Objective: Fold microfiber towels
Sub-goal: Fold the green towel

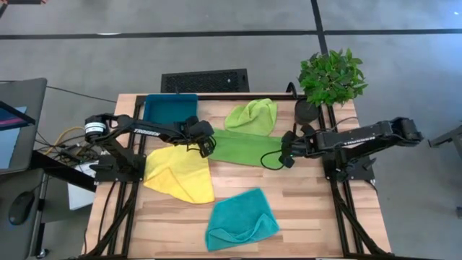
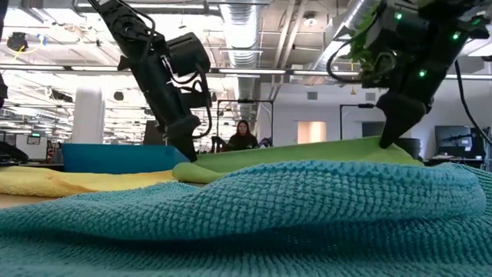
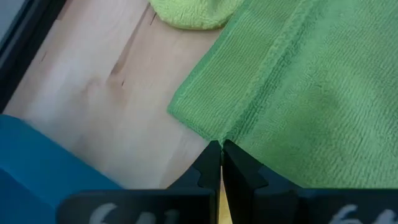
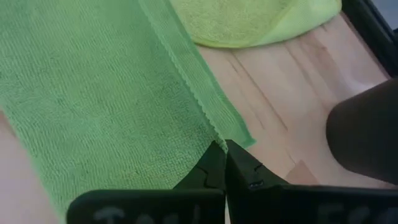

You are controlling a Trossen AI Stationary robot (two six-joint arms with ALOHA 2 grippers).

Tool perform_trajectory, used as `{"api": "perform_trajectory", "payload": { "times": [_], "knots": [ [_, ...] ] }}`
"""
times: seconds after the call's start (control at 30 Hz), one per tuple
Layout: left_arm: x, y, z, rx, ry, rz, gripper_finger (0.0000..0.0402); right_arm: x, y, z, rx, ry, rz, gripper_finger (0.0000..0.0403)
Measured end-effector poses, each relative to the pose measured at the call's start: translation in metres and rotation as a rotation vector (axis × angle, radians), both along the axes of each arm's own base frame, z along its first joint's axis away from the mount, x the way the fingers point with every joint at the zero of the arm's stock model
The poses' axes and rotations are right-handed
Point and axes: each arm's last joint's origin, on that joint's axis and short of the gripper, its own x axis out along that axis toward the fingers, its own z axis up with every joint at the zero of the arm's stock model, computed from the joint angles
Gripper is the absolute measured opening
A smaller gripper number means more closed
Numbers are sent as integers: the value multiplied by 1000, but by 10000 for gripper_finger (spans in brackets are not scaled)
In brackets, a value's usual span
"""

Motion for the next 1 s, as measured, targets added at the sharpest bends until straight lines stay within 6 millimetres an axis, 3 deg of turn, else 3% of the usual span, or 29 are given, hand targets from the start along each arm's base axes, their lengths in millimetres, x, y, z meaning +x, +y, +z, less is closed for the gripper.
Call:
{"api": "perform_trajectory", "payload": {
  "times": [0.27,0.6,0.8,1.0],
  "knots": [
    [2,1,1,26,-7,-37,12,7,0,-15,0,76,0,49],
    [4,1,2,55,-3,-82,124,12,0,-20,-3,74,-2,113],
    [6,0,10,12,50,-120,165,17,0,-2,10,38,-28,176],
    [7,-16,27,-62,115,-282,169,30,2,29,56,-27,9,198]
  ]
}}
